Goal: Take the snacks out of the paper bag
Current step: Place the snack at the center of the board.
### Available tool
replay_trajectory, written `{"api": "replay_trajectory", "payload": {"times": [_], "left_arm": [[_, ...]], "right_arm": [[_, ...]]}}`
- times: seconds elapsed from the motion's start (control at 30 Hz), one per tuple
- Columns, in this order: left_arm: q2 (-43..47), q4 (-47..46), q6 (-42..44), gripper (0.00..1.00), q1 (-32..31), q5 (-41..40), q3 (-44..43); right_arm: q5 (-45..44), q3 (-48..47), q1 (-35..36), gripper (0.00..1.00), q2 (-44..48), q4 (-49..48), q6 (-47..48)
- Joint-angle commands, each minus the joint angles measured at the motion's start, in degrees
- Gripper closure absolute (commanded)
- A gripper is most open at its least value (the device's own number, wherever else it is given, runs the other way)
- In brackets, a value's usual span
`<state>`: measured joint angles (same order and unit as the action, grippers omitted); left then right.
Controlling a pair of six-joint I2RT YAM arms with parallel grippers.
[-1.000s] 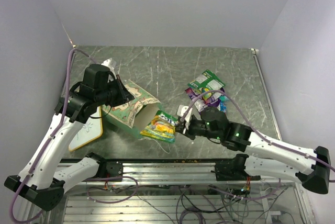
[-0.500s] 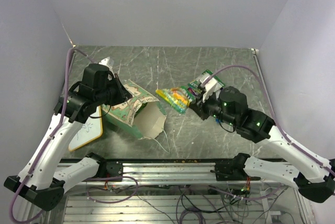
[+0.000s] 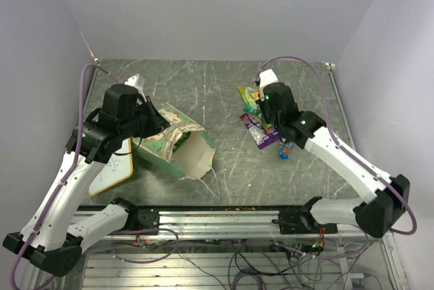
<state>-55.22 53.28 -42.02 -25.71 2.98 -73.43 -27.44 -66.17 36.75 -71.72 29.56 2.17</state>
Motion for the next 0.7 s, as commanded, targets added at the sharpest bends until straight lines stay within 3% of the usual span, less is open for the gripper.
{"api": "replay_trajectory", "payload": {"times": [0.0, 0.3, 0.5, 0.67], "left_arm": [[1.74, -4.16, -0.13, 0.93, -0.12, 2.27, 1.06], [1.53, -5.41, 0.03, 0.93, -0.08, 4.67, 1.1], [1.84, -4.92, -0.32, 0.93, -0.12, 4.77, 0.17], [1.68, -4.06, 0.0, 0.93, -0.13, 5.65, 0.67]], "right_arm": [[-6.31, -2.26, -4.07, 1.0, -4.02, -2.61, 3.73], [-4.14, -0.05, -8.15, 1.0, -10.62, -12.15, 7.5], [-1.76, 0.78, -9.77, 1.0, -13.09, -11.58, 4.32], [-0.26, 7.39, -9.78, 1.0, -13.09, -14.25, 2.83]]}}
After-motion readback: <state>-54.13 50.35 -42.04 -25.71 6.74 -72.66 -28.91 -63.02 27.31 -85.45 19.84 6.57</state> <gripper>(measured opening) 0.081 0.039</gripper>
